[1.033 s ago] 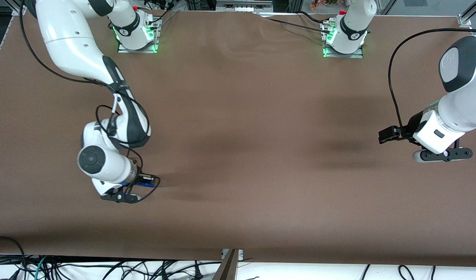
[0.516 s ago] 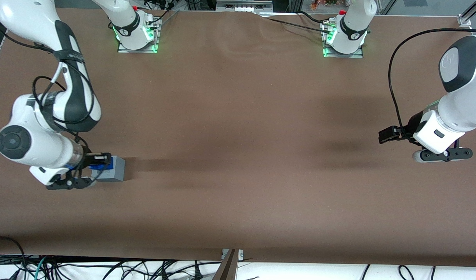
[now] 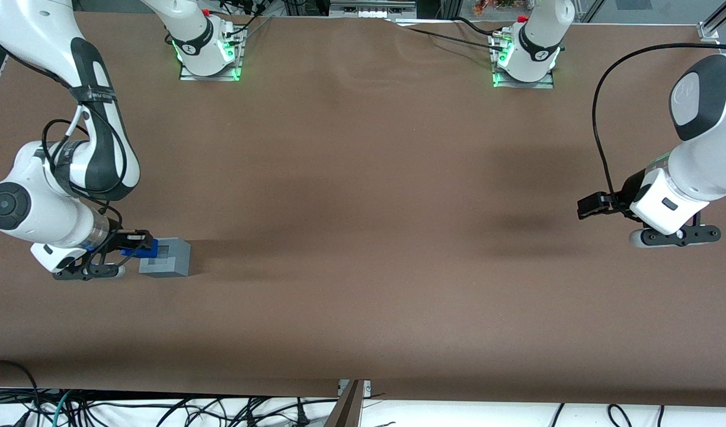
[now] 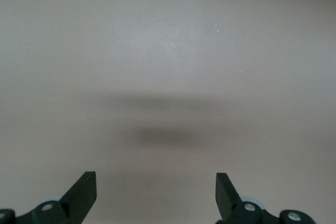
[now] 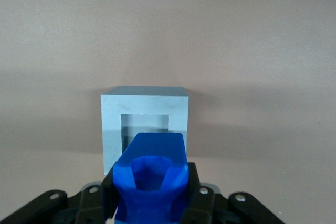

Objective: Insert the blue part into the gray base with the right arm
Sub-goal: 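Lower the blue part into the gray base's hole and press down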

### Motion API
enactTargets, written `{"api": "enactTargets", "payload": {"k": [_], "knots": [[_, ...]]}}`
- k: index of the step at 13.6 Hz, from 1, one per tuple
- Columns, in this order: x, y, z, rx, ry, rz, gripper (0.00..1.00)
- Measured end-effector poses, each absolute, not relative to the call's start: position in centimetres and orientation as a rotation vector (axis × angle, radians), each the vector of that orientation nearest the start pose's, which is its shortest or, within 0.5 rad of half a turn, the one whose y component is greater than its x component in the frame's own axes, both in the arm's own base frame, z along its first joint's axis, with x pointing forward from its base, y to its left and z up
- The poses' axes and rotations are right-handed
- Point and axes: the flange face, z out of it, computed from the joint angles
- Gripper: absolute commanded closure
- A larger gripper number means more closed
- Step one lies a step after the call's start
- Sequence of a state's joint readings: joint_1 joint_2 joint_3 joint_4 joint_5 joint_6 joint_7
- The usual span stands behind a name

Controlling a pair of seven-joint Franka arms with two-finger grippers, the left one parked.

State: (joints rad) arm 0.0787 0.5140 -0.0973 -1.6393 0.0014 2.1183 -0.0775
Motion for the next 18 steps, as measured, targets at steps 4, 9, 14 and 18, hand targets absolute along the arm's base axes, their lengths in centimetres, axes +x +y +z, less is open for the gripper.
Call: {"api": "enactTargets", "payload": {"k": [4, 9, 14, 18], "knots": [[67.9, -0.3, 31.5, -3.170, -0.100, 0.019, 0.62], [68.0, 0.0, 30.6, -3.167, -0.104, 0.007, 0.62], [68.2, 0.5, 30.1, -3.164, -0.114, -0.012, 0.62], [68.4, 0.7, 29.1, -3.165, -0.117, -0.019, 0.51]]}}
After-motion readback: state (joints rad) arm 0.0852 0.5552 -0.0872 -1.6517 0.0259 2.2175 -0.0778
